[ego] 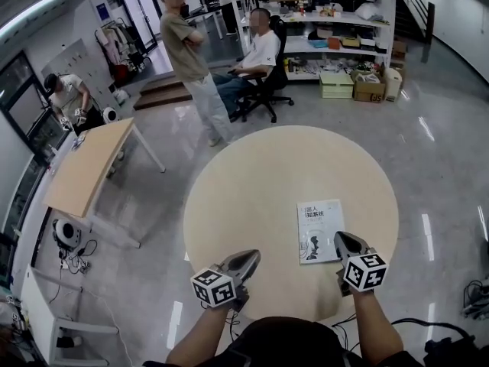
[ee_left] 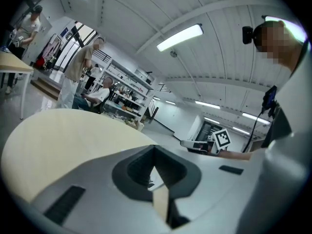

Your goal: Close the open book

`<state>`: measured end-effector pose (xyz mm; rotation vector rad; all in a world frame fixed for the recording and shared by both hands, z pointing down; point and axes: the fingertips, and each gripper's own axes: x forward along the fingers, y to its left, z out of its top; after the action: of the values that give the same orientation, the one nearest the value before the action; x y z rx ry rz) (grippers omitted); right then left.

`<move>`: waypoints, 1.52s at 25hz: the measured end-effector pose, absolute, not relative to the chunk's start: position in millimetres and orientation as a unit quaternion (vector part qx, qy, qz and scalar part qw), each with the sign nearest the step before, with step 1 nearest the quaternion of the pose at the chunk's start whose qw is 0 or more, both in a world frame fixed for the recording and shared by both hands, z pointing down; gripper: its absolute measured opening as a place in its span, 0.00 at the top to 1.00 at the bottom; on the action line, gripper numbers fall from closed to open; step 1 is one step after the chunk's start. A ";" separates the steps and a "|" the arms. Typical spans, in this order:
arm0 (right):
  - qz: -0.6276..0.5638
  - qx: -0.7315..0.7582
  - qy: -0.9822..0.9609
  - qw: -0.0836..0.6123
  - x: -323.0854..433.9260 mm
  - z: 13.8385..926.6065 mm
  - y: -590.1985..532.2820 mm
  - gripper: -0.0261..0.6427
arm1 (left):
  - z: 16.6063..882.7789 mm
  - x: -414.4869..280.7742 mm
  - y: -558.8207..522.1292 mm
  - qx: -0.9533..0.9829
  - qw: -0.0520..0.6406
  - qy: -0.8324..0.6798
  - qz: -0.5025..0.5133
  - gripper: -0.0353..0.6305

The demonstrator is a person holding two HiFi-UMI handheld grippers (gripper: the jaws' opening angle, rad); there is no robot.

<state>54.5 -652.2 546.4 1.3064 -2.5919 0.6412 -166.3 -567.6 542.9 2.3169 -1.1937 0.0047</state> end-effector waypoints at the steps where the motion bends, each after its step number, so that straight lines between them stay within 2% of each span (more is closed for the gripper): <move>1: 0.204 0.433 -0.874 0.088 51.8 542.7 -648.9 0.96 | 539.6 -164.7 -566.6 0.858 0.262 -0.441 0.000 0.96; 11: 0.137 0.400 -0.902 0.086 52.6 514.0 -624.7 0.96 | 510.2 -142.9 -553.5 0.857 0.241 -0.454 -0.009 0.96; 21: 0.129 0.387 -0.909 0.081 40.2 521.0 -593.6 0.96 | 501.3 -151.5 -512.2 0.853 0.225 -0.471 -0.014 0.96; 29: 0.124 0.443 -0.886 0.059 24.7 495.8 -498.3 0.96 | 511.0 -170.8 -415.8 0.880 0.214 -0.423 0.000 0.96; 38: 0.124 0.474 -0.867 0.087 15.9 478.9 -374.8 0.96 | 506.8 -184.7 -323.0 0.898 0.232 -0.375 -0.007 0.96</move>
<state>15.9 -374.8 478.9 1.4119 -2.5844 0.3704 -184.7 -323.0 506.8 2.4665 -1.0297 -0.0180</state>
